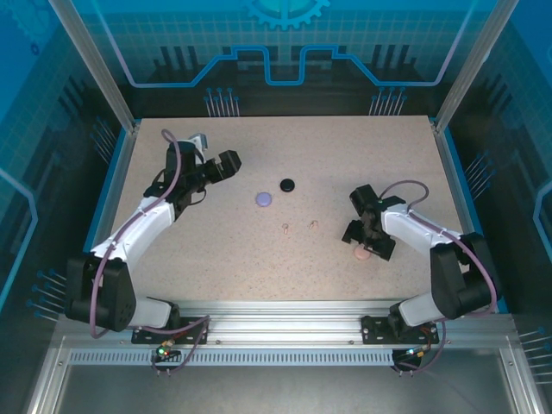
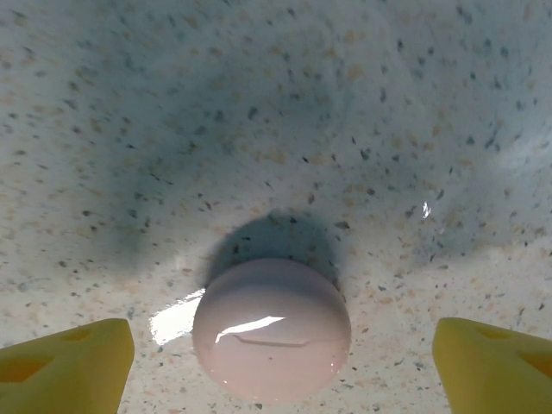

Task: Insert the wireless bluetooth earbuds into the charging case

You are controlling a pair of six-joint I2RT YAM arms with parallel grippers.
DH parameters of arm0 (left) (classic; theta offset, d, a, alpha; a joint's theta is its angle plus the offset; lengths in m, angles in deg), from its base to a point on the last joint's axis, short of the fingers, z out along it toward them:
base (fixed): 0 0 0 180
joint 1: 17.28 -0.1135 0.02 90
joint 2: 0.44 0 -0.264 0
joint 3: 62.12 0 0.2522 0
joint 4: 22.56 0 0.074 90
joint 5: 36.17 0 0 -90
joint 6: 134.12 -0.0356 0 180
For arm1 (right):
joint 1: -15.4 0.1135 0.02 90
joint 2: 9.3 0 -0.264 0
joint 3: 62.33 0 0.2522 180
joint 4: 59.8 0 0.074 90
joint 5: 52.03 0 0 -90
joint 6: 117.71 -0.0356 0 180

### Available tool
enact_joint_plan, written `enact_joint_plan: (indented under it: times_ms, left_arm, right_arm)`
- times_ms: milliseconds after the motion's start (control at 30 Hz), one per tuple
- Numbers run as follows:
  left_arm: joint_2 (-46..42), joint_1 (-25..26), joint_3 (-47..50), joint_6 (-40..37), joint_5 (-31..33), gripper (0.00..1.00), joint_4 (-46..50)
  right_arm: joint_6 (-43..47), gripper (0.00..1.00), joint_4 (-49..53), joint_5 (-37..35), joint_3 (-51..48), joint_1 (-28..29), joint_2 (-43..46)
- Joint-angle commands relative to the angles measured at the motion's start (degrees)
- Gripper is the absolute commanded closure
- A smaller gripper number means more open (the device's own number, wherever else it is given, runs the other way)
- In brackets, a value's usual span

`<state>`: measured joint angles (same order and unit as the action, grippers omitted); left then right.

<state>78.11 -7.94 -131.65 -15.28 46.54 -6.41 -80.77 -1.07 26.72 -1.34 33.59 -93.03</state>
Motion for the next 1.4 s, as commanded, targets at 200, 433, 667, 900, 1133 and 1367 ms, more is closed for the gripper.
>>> enact_joint_plan:
  times_ms: [200, 433, 667, 900, 1133, 1367]
  left_arm:
    - [-3.03, -2.19, -0.47, 8.20, -3.65, 0.01, 0.61]
    - [-3.58, -2.40, 0.44, 8.83, -5.67, 0.01, -1.08]
    - [-3.31, -2.41, 0.92, 8.56, -8.21, 0.01, -1.67]
    - [-3.15, -2.33, 1.19, 9.19, -9.79, 0.01, -2.24]
    - [-2.87, -2.32, 1.09, 9.22, -10.29, 0.01, -2.04]
    - [-3.35, -2.23, 3.75, 9.72, -12.89, 0.01, -4.34]
  right_arm:
    - [-5.32, 0.13, -1.77, 3.46, -1.88, -1.55, -2.20]
    - [-5.22, 0.19, -3.60, 4.57, -1.73, -2.32, -4.32]
    - [-4.44, 0.25, -4.62, 4.62, -1.68, -3.06, -5.55]
    - [-3.99, 0.37, -4.89, 4.79, -1.09, -3.29, -6.09]
    - [-3.64, 0.50, -5.18, 5.21, -1.08, -3.26, -6.10]
    - [-3.32, 0.67, -6.32, 7.60, -1.78, -3.21, -3.49]
